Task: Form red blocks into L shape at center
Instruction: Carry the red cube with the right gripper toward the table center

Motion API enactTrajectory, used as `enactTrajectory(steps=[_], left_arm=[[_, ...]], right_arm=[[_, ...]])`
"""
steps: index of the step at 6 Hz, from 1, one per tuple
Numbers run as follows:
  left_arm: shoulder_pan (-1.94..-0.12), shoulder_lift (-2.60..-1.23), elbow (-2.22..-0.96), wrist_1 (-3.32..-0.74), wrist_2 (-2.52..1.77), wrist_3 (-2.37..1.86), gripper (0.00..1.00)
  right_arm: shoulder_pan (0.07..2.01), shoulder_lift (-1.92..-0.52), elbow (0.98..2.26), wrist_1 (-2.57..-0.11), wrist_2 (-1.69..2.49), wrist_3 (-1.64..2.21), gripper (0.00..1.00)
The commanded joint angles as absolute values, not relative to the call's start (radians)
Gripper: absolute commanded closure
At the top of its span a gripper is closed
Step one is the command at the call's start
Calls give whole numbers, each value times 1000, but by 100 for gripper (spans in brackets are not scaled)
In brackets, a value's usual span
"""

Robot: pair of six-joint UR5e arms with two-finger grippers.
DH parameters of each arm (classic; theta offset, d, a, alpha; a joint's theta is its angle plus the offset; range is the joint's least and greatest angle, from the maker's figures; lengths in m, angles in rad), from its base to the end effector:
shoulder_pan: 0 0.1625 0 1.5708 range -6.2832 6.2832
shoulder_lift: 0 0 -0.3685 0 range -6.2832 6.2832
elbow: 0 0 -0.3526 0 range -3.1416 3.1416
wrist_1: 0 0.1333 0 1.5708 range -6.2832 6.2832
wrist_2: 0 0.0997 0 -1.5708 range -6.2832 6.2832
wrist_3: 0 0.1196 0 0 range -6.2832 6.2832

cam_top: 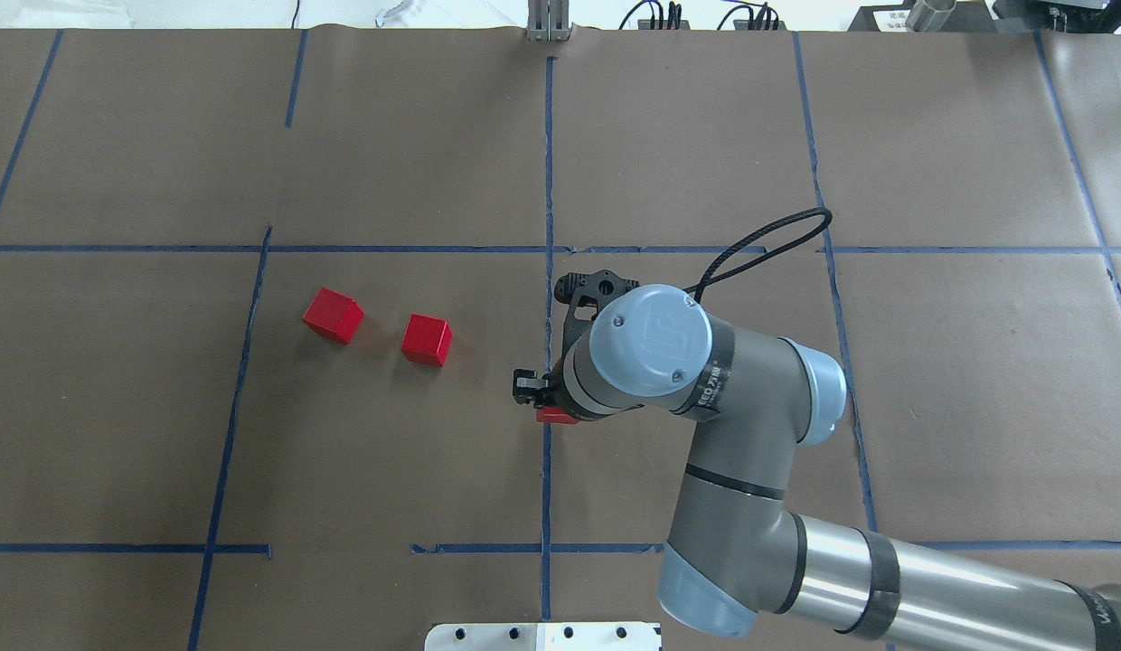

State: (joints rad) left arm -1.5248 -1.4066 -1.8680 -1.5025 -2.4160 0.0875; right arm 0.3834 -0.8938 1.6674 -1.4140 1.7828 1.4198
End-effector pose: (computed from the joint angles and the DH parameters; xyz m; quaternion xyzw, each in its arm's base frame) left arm -0.0257 -0.3955 0.5520 0.0380 0.4092 0.0740 0.9086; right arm -0.5498 -0.3384 0.1933 0.0266 -0.4552 0.0559 0.8882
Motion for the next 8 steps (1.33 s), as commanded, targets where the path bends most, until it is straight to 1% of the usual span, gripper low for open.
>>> enactTrajectory(steps=[1, 3, 4, 5, 6, 7, 8], left_arm=[[-1525, -1407, -1870, -1502, -2418, 87, 0], [-1525, -1407, -1870, -1502, -2430, 87, 0], [-1525, -1407, -1870, -1502, -2431, 87, 0], [-1525, -1407, -1870, -1502, -2431, 87, 0], [-1525, -1407, -1870, -1502, -2430, 87, 0], [-1525, -1407, -1870, -1502, -2431, 87, 0], [-1525, -1407, -1870, -1502, -2431, 87, 0]], right_arm=[[382, -844, 1583, -1427, 1779, 1445, 100], [382, -835, 1578, -1449, 1779, 1445, 98], [382, -833, 1578, -1459, 1779, 1442, 64], [382, -833, 1577, -1466, 1778, 1442, 39], [382, -833, 1577, -1466, 1778, 1442, 39], [382, -827, 1577, -1466, 1778, 1442, 35], [382, -822, 1577, -1466, 1776, 1442, 34]])
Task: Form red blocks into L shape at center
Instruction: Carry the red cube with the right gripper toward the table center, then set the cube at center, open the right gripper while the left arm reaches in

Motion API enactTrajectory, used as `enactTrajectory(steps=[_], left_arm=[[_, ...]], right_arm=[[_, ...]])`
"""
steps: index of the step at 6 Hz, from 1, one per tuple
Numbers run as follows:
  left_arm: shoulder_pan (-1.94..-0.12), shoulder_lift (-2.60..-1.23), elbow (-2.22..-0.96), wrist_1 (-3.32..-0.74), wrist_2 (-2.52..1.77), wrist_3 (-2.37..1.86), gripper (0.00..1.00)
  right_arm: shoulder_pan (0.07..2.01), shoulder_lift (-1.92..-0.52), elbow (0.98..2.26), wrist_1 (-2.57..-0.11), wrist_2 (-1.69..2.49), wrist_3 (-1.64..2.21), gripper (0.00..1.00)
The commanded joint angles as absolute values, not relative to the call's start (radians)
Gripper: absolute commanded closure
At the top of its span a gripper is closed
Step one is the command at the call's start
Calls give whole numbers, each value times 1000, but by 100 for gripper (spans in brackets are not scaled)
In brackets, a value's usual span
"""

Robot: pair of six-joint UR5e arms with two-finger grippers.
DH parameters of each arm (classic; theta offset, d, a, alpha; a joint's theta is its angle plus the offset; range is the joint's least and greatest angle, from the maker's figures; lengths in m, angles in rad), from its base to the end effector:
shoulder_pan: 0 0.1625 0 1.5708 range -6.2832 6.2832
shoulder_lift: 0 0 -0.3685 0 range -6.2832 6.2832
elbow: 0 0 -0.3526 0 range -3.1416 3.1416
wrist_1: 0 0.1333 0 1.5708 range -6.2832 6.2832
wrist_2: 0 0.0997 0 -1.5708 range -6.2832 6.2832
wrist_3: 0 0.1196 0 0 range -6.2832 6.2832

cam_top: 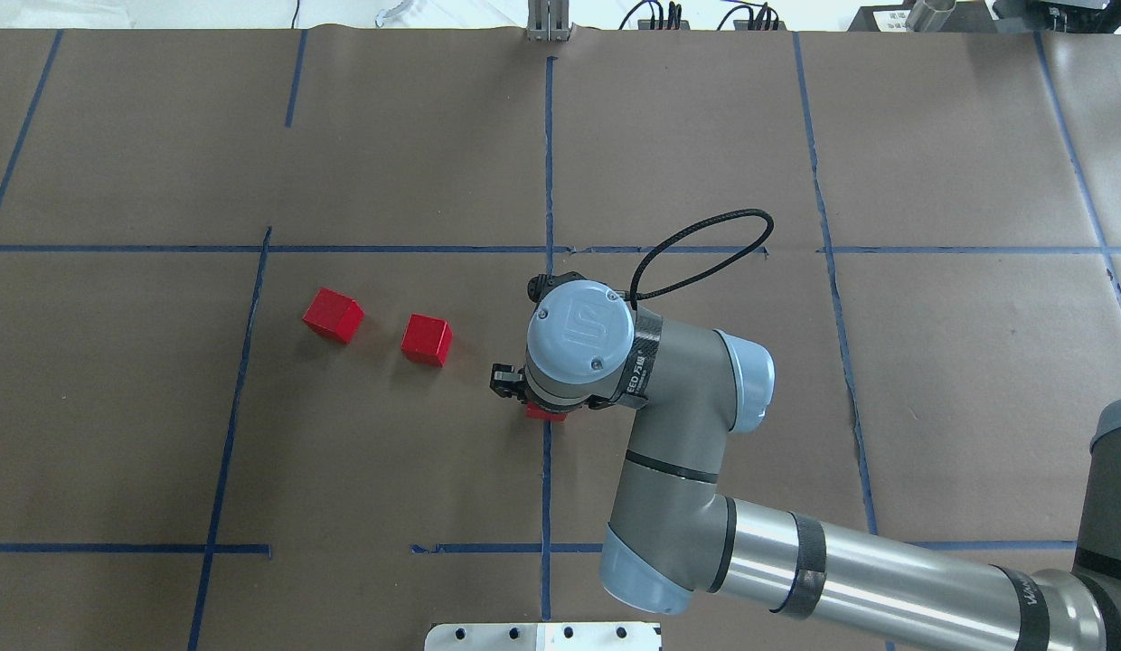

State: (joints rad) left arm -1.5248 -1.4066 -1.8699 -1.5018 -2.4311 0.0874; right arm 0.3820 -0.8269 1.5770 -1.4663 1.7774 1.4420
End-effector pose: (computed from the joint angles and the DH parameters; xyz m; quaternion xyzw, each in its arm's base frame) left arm -0.0245 -0.3953 0.5499 0.0386 0.4161 0.0743 0.9055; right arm -0.5730 -0.3474 0.1949 0.0133 -0.4225 0.0719 0.9034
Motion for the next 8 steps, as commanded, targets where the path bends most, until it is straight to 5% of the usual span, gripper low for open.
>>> enactTrajectory(steps=[1, 2, 3, 6, 8], left_arm=[[-1525, -1407, -1870, -1502, -2430, 87, 0], [-1525, -1407, -1871, -1502, -2431, 86, 0], [-1525, -1407, -1871, -1502, -2431, 86, 0], [-1469, -1475, -1870, -1506, -2480, 2, 0], [-1361, -1515, -1893, -1614, -2568, -214, 0]], right_arm=[[382, -819, 1575, -1465, 1776, 1439, 34], [382, -821, 1578, -1466, 1773, 1430, 29], [383, -824, 1594, -1468, 1769, 1425, 0], [435, -837, 1809, -1621, 1779, 1425, 0], [567, -979, 1977, -1615, 1910, 1424, 0]])
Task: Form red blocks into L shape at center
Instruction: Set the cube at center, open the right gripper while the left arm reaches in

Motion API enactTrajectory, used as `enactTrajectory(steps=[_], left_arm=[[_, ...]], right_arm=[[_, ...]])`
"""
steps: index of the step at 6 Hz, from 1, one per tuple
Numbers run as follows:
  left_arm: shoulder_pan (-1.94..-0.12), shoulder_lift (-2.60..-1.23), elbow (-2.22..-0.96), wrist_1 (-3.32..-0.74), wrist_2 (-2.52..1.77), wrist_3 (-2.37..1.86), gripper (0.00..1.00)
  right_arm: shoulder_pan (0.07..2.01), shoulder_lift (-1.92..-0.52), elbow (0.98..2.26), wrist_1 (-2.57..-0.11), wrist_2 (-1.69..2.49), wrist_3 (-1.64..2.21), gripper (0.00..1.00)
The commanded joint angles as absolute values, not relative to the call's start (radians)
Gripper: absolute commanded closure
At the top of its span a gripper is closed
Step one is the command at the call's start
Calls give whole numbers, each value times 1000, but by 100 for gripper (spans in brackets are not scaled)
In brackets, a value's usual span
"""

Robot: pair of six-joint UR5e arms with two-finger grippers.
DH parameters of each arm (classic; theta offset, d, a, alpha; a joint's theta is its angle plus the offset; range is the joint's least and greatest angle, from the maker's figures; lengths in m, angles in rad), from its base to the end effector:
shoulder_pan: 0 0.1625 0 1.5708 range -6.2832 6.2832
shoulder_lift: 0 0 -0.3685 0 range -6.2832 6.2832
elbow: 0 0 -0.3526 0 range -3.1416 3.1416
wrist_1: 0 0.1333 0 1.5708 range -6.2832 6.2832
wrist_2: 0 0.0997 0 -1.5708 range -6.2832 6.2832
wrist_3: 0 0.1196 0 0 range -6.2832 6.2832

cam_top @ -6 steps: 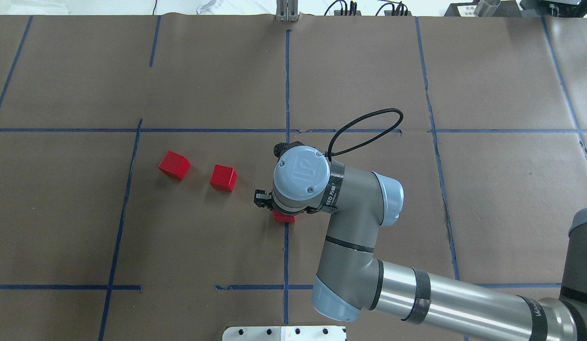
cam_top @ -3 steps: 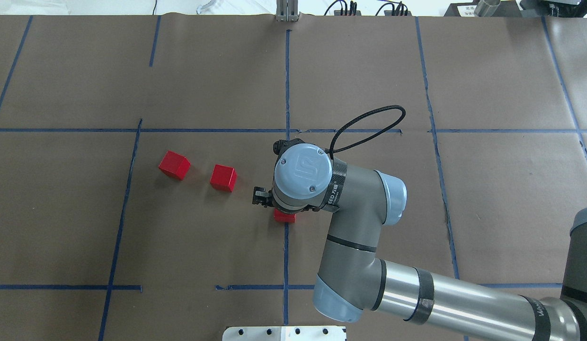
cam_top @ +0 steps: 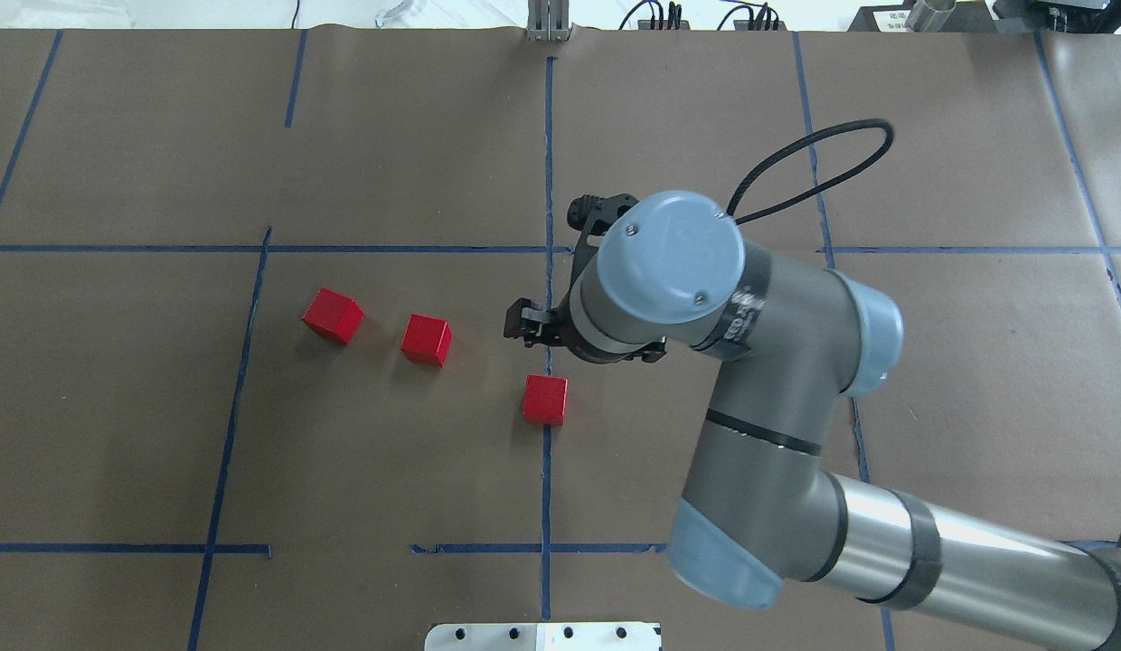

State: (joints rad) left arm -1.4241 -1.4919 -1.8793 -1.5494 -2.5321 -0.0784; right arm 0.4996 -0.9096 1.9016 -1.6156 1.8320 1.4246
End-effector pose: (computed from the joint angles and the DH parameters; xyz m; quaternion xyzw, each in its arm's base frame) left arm 0.0274 -0.4266 0.4960 0.0399 0.4673 0.0781 0.8797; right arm -0.4523 -0.3635 0.1447 0.0336 -0.4656 0.0966 0.8791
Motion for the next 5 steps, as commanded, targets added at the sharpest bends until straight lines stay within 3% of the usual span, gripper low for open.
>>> enactTrajectory(steps=[1, 4, 5], left_arm=[[-1250, -1608, -1893, -1734, -2559, -512, 0], [-856, -1915, -1872, -1746, -2298, -812, 0], [-698, -2037, -1777, -1746, -2120, -871, 0]], right_arm=[[627, -1053, 2015, -1614, 1966, 1351, 0], [810, -1215, 2043, -1615, 2106, 1061, 0], [810, -1227, 2051, -1615, 2108, 1058, 0]])
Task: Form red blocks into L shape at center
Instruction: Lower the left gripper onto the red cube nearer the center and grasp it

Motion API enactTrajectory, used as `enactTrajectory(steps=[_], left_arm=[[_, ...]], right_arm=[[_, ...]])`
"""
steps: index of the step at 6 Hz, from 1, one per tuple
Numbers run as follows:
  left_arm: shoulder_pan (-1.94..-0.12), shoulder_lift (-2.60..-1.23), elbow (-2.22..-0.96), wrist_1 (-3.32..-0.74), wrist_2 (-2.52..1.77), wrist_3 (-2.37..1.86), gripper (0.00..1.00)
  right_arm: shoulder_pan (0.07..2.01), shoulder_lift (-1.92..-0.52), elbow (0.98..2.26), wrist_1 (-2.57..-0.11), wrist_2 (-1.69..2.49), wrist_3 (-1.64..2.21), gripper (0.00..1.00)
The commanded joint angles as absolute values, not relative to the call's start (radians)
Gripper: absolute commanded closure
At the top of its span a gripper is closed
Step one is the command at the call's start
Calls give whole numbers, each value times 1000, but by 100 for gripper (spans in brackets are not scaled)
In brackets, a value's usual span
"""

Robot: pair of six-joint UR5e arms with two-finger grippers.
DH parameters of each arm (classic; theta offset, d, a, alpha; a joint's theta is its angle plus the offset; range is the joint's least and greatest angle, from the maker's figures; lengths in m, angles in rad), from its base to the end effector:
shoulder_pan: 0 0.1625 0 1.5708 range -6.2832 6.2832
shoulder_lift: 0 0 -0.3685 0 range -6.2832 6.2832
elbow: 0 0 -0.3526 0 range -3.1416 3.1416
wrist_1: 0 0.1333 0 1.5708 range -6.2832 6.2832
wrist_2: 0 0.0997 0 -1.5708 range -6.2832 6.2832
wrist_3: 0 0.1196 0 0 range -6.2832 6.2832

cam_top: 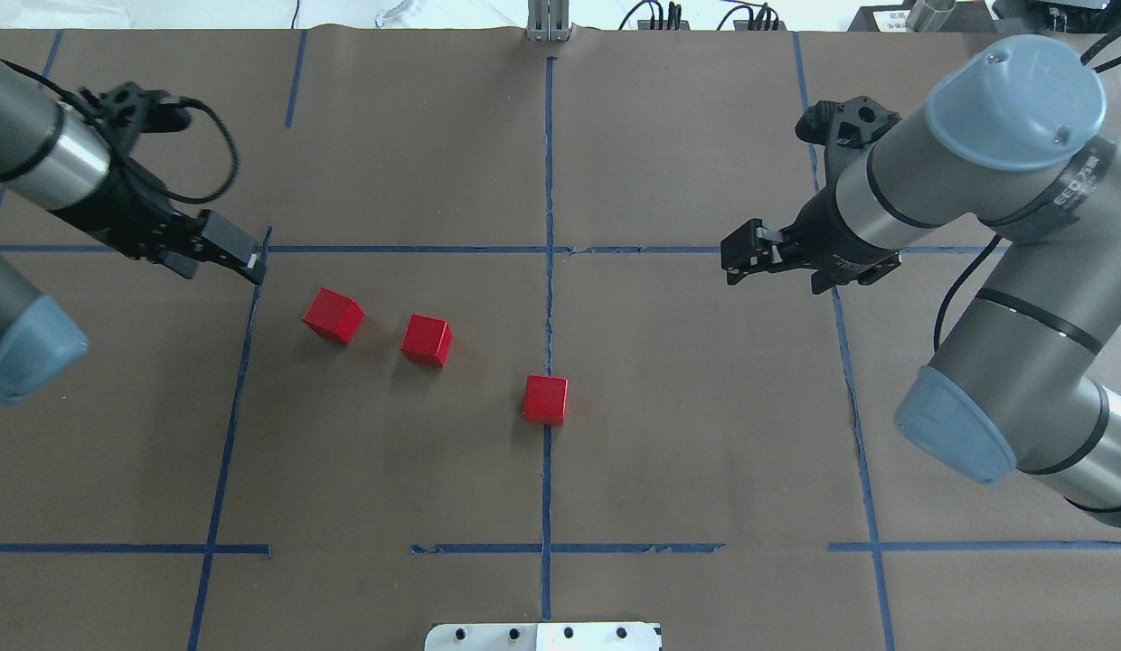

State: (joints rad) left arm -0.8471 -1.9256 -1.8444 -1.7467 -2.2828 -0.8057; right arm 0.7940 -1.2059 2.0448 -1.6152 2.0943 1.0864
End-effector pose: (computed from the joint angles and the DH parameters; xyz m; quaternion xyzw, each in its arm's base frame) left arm 0.3213 -0.4469 0.2918 0.0427 0.4854 0.1009 0.8674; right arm -0.3057 -0.4159 0.2459 0.0314 -0.4423 0.0384 0.8955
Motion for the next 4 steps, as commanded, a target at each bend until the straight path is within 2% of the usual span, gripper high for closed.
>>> enactTrajectory(steps=[1, 4], left_arm=[[-637, -2116, -1690, -1746, -2038, -918, 0], [-560, -2161, -1622, -1746, -1903, -1032, 0]], right_arm=[[808, -1233, 2055, -1615, 2108, 1058, 0], [805, -1236, 2057, -1614, 2105, 1062, 0]])
